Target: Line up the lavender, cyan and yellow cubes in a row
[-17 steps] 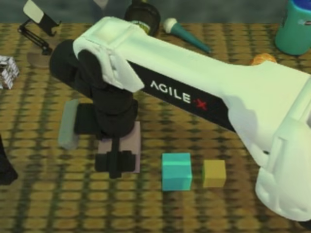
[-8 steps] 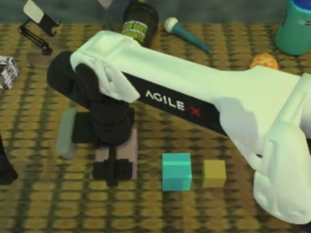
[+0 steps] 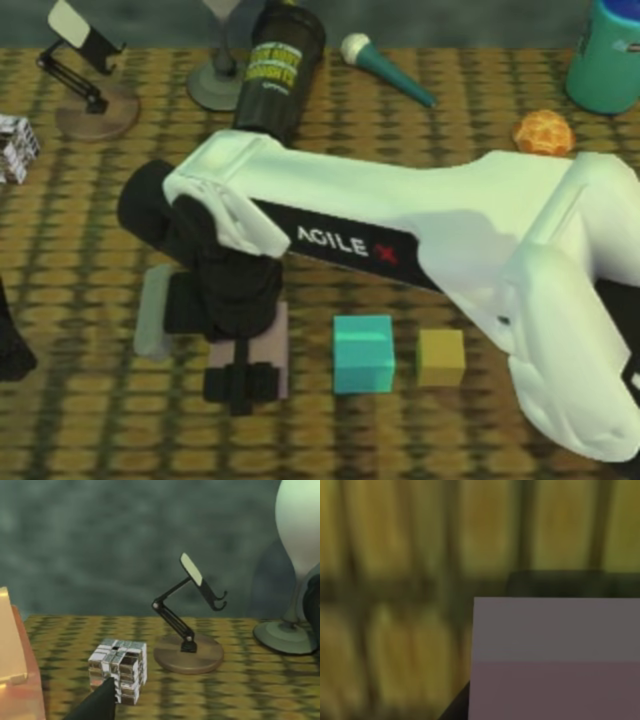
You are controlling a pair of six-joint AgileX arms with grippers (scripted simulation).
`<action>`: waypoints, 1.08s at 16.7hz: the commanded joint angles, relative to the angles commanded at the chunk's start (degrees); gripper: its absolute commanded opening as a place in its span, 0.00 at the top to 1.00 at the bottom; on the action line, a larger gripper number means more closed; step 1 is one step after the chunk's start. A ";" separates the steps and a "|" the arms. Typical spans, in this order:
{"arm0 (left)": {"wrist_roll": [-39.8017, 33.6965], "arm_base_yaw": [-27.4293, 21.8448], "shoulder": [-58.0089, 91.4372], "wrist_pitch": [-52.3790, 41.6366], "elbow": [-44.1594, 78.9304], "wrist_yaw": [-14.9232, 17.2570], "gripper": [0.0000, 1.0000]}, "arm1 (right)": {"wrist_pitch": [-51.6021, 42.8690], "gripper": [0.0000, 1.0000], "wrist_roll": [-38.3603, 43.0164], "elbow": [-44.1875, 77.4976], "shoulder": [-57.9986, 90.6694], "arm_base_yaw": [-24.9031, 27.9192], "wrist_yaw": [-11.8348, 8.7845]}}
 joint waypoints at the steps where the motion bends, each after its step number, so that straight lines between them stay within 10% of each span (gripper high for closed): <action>1: 0.00 0.00 0.00 0.00 0.00 0.00 0.00 | 0.00 1.00 0.00 0.00 0.00 0.00 0.00; 15: 0.00 0.00 0.00 0.00 0.00 0.00 0.00 | 0.00 0.02 0.00 0.00 0.00 0.00 0.00; 18: 0.00 0.00 0.00 0.00 0.00 0.00 0.00 | 0.00 0.00 0.00 0.00 0.00 0.00 0.00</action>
